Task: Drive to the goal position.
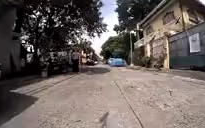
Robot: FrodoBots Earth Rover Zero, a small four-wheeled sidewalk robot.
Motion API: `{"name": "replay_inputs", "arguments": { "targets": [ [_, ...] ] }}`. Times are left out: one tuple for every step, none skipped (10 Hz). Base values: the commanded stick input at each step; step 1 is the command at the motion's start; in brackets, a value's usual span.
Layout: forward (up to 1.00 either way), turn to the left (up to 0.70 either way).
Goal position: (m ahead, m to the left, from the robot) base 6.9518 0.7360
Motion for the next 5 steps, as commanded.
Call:
{"name": "replay_inputs", "arguments": {
  "targets": [
    [0.70, 0.00],
    [0.70, 0.00],
    [0.70, 0.00],
    [0.70, 0.00],
    [0.70, 0.00]
  ]
}}
